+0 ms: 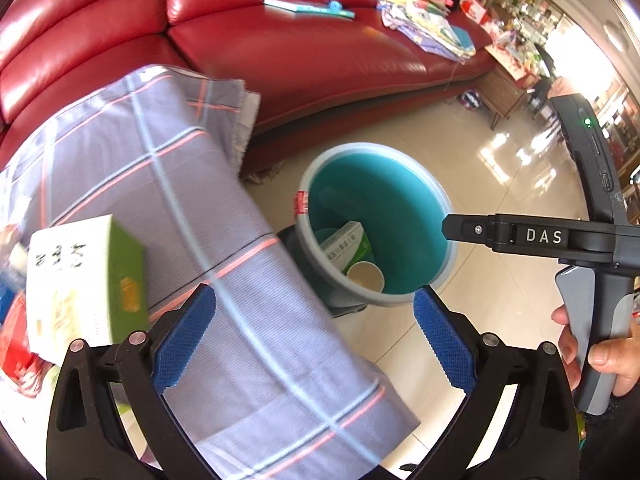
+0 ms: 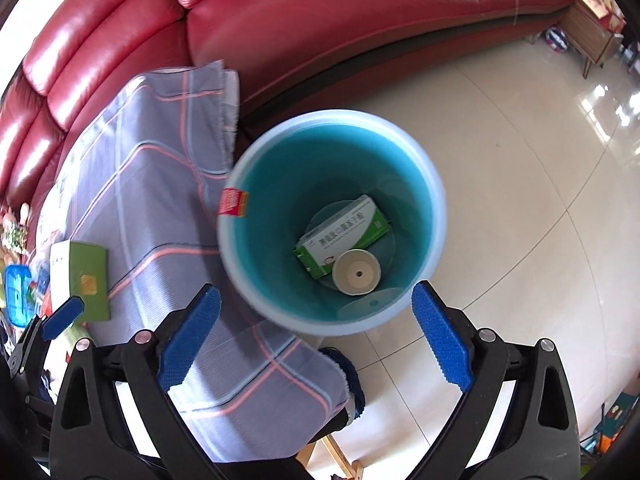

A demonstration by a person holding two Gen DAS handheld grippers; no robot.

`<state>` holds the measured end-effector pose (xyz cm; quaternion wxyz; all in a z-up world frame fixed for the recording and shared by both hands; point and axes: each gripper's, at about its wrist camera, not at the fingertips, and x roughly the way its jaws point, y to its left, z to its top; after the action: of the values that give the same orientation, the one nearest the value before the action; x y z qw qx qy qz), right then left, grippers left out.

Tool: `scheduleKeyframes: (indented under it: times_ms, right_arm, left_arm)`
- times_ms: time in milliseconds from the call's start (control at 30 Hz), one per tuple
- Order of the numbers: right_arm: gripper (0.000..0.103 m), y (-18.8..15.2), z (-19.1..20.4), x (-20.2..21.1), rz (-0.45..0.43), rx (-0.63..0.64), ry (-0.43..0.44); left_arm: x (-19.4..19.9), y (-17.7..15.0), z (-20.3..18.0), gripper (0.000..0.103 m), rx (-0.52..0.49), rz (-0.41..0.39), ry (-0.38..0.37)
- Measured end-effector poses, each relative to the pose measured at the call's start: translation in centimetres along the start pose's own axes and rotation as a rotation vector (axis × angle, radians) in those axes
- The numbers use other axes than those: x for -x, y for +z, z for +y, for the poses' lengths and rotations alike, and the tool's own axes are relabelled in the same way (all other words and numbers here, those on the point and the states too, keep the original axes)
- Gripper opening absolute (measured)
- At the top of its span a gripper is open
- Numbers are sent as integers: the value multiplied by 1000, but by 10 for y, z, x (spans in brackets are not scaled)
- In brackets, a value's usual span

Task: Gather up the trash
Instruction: 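Move both tools back over the table toward the remaining trash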

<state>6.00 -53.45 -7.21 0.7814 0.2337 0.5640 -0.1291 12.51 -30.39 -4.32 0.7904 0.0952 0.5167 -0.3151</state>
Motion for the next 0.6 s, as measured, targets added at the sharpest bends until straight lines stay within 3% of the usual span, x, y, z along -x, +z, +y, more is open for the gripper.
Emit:
scheduleKeyframes:
  times_ms: [367,600]
  right_arm:
    - [92,-42,80,15,-11,127,15]
    - [92,-70,128,2,23,226,28]
  left_arm:
    - [62,-62,68,99,123,-60,53]
    - [74,-104,117,99,261,-39,94]
